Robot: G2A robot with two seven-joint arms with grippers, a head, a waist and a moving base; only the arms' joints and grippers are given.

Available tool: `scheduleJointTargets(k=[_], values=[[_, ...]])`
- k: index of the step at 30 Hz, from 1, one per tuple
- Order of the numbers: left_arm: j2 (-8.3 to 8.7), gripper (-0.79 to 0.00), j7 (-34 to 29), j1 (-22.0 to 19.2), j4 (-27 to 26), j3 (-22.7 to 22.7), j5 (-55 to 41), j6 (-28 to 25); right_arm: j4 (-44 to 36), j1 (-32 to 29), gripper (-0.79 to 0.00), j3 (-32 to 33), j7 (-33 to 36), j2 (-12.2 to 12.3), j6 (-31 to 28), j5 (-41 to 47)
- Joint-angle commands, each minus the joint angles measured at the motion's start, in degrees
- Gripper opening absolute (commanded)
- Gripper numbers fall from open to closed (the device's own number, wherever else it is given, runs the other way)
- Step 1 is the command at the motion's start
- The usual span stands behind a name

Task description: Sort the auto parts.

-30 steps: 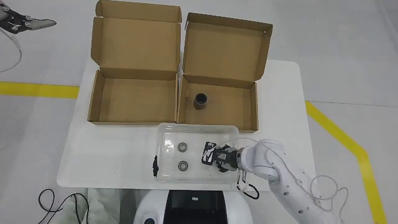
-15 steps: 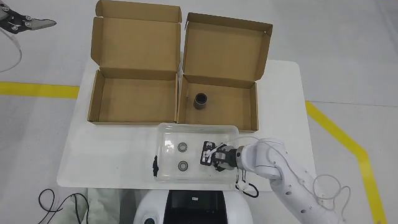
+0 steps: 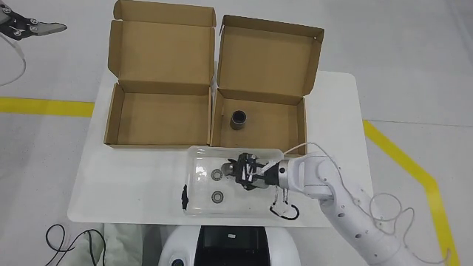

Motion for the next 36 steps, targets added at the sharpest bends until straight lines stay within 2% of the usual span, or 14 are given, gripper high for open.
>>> scheduleJointTargets(k=[1, 4, 7, 12, 21, 27, 36], values=[[0.00, 0.000, 0.0, 0.0, 0.0, 0.0, 0.0, 0.0, 0.0, 1.0, -0.785, -0.2, -4.9, -0.3, 0.6, -1.2], [0.00, 0.000, 0.0, 0.0, 0.0, 0.0, 0.0, 0.0, -0.4, 2.7, -0.785, -0.3, -12.5, -0.7, -0.2, -1.8], [0.00, 0.000, 0.0, 0.0, 0.0, 0.0, 0.0, 0.0, -0.5, 4.5, -0.785, 0.5, -16.5, -0.9, 0.5, -3.2], [0.00, 0.000, 0.0, 0.0, 0.0, 0.0, 0.0, 0.0, -2.4, 6.1, -0.785, 2.0, -18.5, -1.0, 2.7, -4.0], [0.00, 0.000, 0.0, 0.0, 0.0, 0.0, 0.0, 0.0, -2.3, 10.6, -0.785, 3.4, -24.1, -1.4, -0.5, -0.3], [0.00, 0.000, 0.0, 0.0, 0.0, 0.0, 0.0, 0.0, -2.8, 13.1, -0.785, 6.4, -30.5, -1.5, -1.1, 1.2], [0.00, 0.000, 0.0, 0.0, 0.0, 0.0, 0.0, 0.0, -7.8, 14.3, -0.785, 10.3, -31.4, -1.3, -0.2, 2.0]])
